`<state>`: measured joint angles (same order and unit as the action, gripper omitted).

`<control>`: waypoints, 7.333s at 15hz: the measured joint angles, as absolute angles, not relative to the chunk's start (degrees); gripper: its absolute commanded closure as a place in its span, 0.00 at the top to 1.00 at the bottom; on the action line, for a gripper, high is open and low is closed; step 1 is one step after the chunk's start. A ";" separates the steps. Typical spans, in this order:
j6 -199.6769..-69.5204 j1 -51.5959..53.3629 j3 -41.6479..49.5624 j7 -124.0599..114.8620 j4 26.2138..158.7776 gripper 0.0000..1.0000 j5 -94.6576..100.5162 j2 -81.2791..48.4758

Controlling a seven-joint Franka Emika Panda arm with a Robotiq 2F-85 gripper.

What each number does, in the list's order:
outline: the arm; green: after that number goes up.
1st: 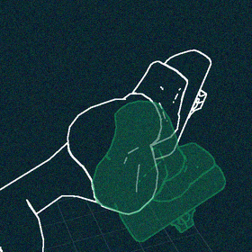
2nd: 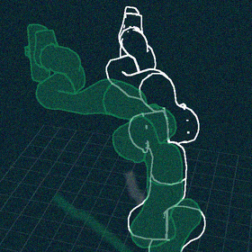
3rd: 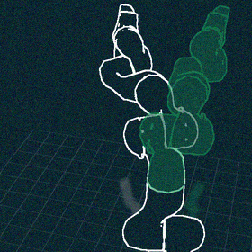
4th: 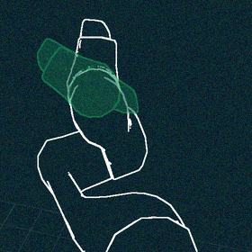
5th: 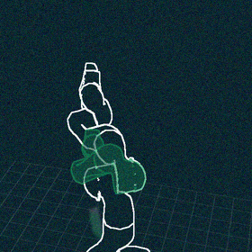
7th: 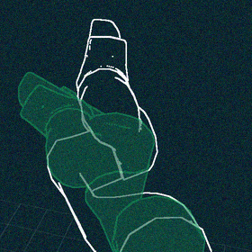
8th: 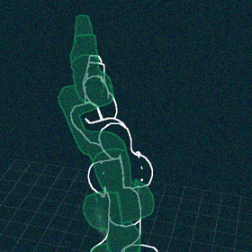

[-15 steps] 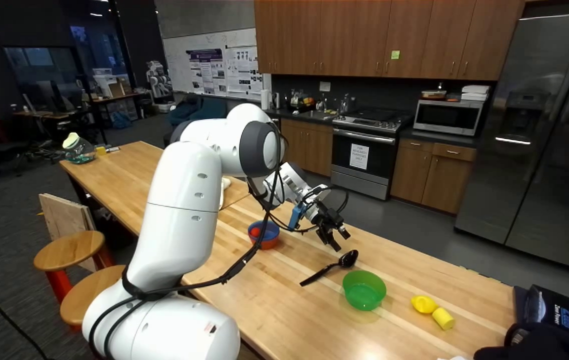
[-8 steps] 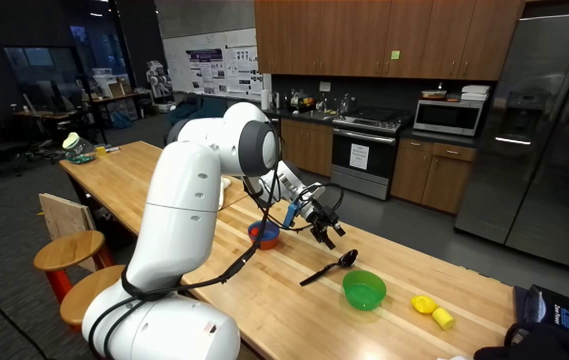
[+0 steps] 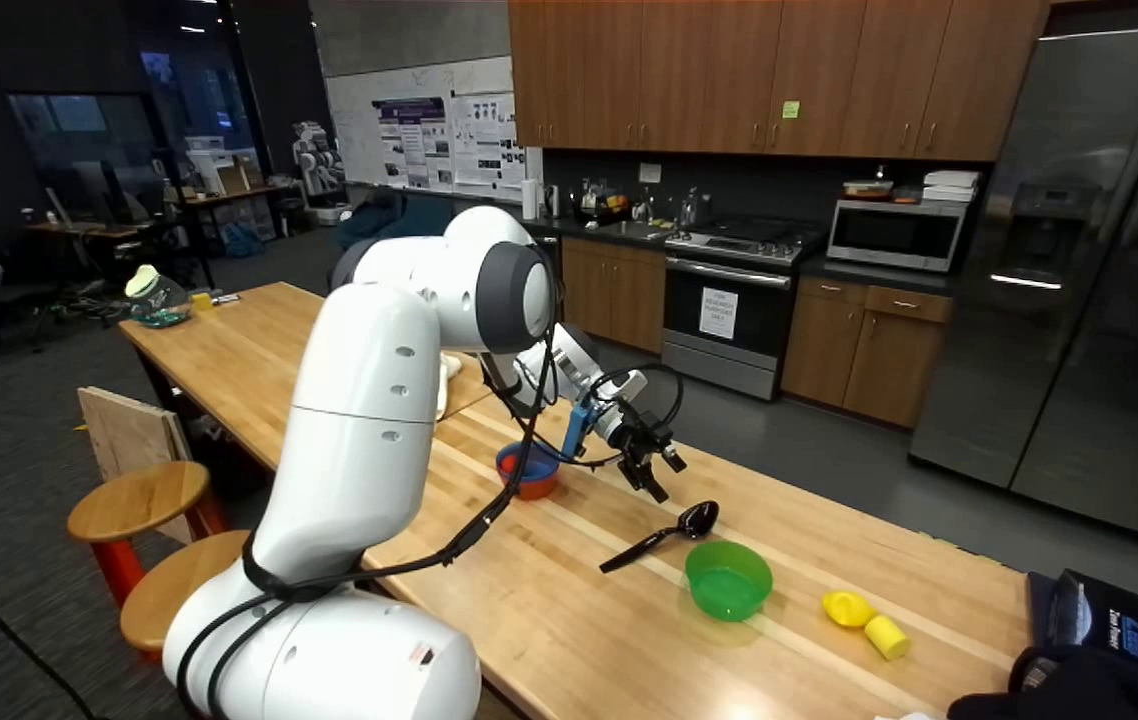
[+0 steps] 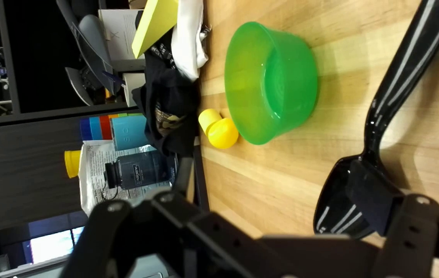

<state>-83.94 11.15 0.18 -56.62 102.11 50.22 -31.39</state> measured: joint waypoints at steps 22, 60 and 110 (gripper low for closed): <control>-84.00 11.25 -0.59 -56.50 102.68 1.00 51.54 -34.33; -83.63 12.81 -1.61 -59.40 106.99 1.00 55.21 -35.73; -85.14 9.08 -1.69 -56.78 106.70 0.69 55.21 -35.73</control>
